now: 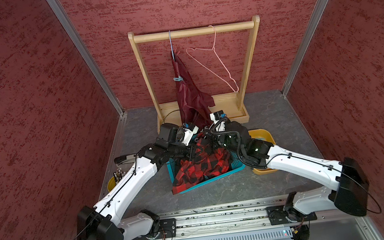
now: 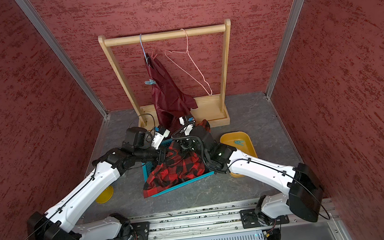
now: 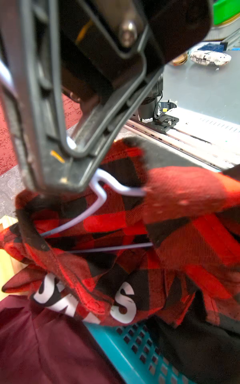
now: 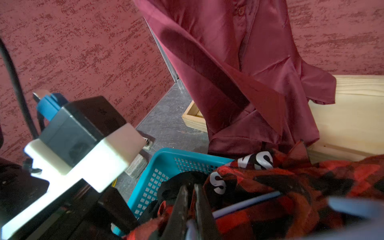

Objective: Remove the clothespins securing long-sleeve shirts to the hanger
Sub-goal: Remove the long-sleeve shirt from the hanger.

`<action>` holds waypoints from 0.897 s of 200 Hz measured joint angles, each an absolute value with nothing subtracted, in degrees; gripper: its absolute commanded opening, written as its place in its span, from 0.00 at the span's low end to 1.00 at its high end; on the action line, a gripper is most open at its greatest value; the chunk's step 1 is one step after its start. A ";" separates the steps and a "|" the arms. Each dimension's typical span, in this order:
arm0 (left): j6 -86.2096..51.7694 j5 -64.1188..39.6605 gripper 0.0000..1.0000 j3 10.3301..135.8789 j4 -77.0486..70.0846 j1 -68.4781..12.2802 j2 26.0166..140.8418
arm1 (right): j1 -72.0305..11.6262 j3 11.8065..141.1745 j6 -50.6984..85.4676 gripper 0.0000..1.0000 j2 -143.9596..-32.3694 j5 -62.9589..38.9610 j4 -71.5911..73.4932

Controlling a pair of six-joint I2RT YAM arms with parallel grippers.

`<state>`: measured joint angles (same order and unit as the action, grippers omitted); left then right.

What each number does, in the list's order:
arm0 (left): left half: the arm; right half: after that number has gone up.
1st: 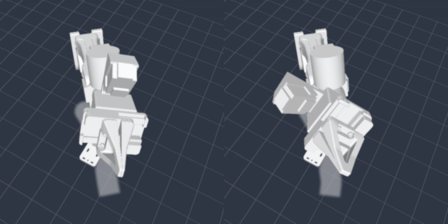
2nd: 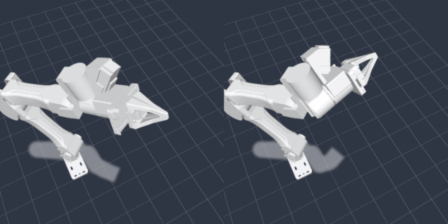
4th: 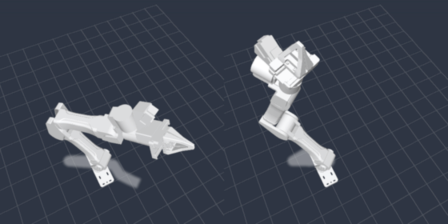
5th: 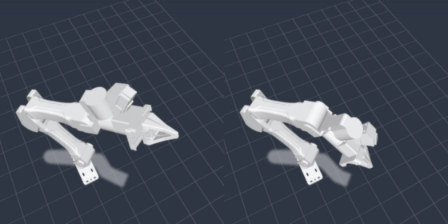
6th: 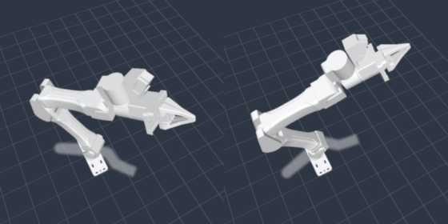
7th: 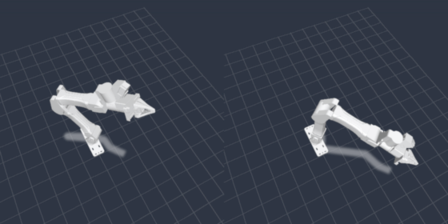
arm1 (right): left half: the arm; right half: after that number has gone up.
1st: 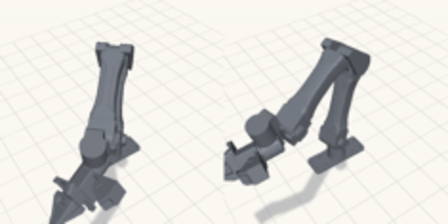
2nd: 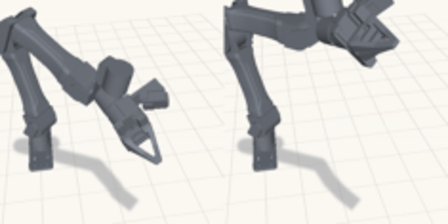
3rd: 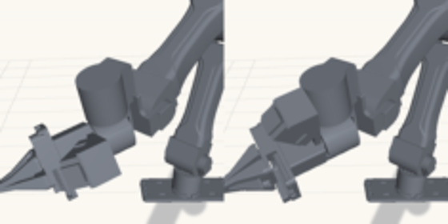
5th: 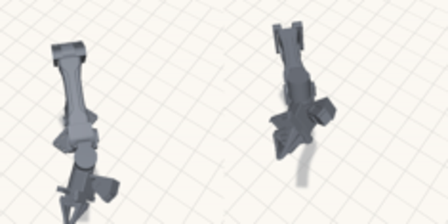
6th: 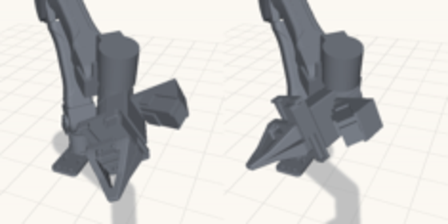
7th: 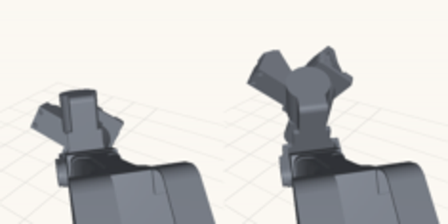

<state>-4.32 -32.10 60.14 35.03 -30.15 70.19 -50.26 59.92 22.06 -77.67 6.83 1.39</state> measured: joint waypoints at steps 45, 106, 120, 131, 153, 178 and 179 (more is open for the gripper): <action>-3.99 -23.16 0.86 64.40 41.56 -32.77 67.96 | -50.33 62.87 22.09 0.00 -78.78 9.72 0.36; -4.08 -8.08 0.91 70.91 53.65 -33.82 57.14 | -50.39 68.36 20.56 0.00 -80.93 12.01 -5.26; -4.08 -6.26 0.89 72.05 57.08 -33.82 56.07 | -50.43 69.78 19.57 0.00 -80.95 12.71 -7.55; -4.12 -5.69 0.87 72.64 59.77 -33.82 55.57 | -50.48 70.98 18.65 0.00 -80.95 13.45 -9.45; -4.69 -6.31 0.84 72.79 64.69 -33.82 54.37 | -50.48 72.95 16.73 0.00 -80.93 15.27 -11.88; -5.32 -8.91 0.81 72.82 69.14 -34.39 53.56 | -50.48 74.00 15.33 0.00 -80.88 16.93 -13.67; -5.32 -8.99 0.81 72.82 69.28 -34.44 53.56 | -50.48 74.04 15.33 0.00 -80.88 17.02 -13.78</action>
<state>-5.32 -8.99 72.82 69.28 -34.44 53.56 -50.48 74.04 15.33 -80.88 17.02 -13.78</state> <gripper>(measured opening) 0.819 0.091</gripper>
